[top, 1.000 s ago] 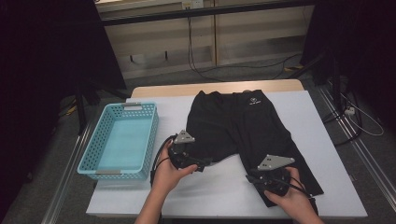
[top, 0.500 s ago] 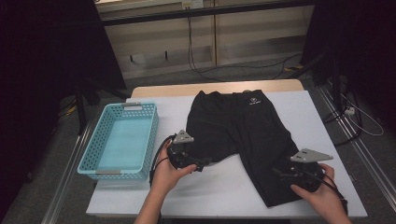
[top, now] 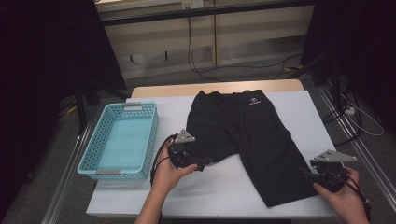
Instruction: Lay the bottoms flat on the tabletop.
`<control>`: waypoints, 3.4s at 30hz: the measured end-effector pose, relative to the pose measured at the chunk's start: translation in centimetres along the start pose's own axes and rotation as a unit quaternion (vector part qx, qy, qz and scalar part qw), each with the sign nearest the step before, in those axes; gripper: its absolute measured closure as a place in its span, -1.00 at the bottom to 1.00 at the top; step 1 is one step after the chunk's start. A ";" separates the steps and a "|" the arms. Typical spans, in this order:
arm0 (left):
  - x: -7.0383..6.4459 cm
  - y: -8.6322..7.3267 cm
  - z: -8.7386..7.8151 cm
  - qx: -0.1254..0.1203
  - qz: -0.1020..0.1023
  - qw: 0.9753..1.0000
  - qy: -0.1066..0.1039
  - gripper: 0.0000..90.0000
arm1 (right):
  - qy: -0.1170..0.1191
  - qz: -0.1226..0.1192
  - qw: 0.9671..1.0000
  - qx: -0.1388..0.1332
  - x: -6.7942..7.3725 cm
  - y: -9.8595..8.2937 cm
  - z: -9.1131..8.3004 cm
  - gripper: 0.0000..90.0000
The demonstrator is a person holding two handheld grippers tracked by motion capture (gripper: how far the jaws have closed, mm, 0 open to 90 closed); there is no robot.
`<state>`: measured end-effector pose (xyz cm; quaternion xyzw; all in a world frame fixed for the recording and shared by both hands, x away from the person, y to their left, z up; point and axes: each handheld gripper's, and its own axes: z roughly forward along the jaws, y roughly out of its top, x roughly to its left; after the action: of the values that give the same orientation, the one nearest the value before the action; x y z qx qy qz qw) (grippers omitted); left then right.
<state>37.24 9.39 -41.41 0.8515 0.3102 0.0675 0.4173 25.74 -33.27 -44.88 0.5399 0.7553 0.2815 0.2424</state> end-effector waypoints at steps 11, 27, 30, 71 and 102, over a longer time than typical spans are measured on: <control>-0.2 0.2 -0.2 -0.006 0.005 1.000 -0.001 -0.79 | 0.040 0.029 0.999 0.007 -0.8 -0.4 -0.3 0.99; 0.0 0.1 -0.1 -0.002 0.004 1.000 0.006 -0.79 | 0.027 0.045 0.998 0.017 -1.9 -1.1 -1.3 1.00; 0.1 0.1 -0.2 -0.003 0.003 1.000 0.006 -0.80 | 0.030 0.051 0.998 0.017 -1.9 -1.2 -1.4 1.00; 2.4 -1.3 -1.0 0.001 -0.021 0.999 0.038 -0.83 | 0.080 -0.008 0.995 -0.060 4.4 4.3 2.0 -0.60; 3.0 -2.5 -1.8 -0.010 -0.048 0.997 0.061 -0.81 | 0.130 -0.037 0.988 -0.075 9.1 8.9 5.4 -0.76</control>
<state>37.82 13.52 -42.56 0.8255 0.3753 0.1023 0.4089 32.69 -21.40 -43.30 0.4503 0.7768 0.3960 0.1923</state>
